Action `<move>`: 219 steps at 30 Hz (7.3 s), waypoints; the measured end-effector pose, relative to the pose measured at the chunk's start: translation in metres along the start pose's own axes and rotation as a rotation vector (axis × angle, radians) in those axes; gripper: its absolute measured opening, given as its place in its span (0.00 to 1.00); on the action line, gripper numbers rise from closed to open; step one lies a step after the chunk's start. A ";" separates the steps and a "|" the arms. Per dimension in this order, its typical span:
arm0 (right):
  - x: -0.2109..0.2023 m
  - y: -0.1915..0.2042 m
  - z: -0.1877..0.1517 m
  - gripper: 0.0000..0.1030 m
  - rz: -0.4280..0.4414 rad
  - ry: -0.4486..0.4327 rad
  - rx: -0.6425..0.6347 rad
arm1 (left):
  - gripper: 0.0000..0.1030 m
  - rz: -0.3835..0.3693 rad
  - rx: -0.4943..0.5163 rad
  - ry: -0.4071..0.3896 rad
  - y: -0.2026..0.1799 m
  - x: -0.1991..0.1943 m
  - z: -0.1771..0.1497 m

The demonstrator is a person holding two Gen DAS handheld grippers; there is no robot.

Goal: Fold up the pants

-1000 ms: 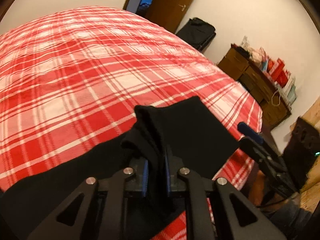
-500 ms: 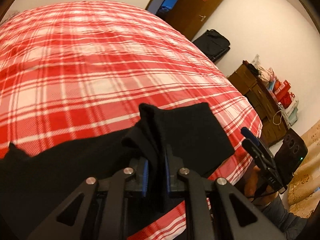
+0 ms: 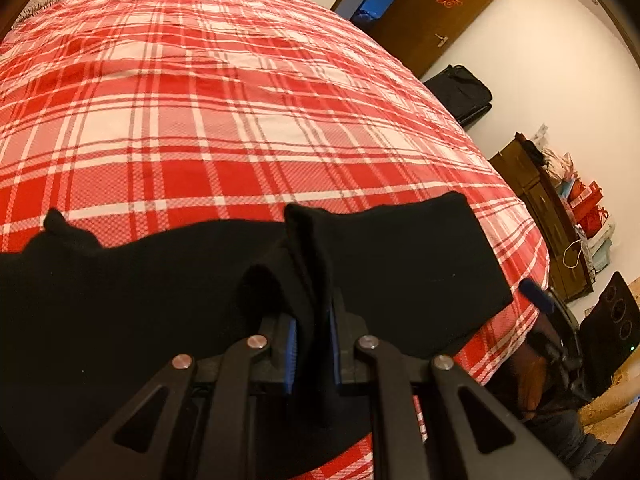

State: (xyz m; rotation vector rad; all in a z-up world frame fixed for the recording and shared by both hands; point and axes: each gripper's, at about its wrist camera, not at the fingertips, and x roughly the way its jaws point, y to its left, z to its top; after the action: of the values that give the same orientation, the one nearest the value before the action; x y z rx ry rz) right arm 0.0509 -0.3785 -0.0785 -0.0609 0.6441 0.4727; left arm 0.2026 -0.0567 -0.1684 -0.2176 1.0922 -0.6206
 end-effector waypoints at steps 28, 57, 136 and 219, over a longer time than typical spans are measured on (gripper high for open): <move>0.117 0.075 0.068 0.59 0.061 0.247 -0.170 | 0.69 0.166 0.018 -0.176 0.049 -0.073 -0.033; 0.103 0.066 0.026 0.59 -0.048 0.237 -0.184 | 0.74 -0.022 -0.174 -0.276 0.089 -0.064 0.011; 0.103 0.121 0.035 0.65 -0.020 0.198 -0.234 | 0.21 0.180 -0.167 -0.429 0.137 -0.205 -0.061; 0.022 -0.066 0.018 0.17 -0.151 0.157 0.380 | 0.91 0.296 0.109 -0.227 0.002 -0.021 -0.017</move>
State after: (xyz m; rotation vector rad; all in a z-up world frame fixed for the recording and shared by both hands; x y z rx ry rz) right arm 0.1055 -0.4252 -0.0832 0.2138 0.8674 0.1954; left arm 0.1823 -0.0405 -0.1611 -0.0290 0.8477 -0.3773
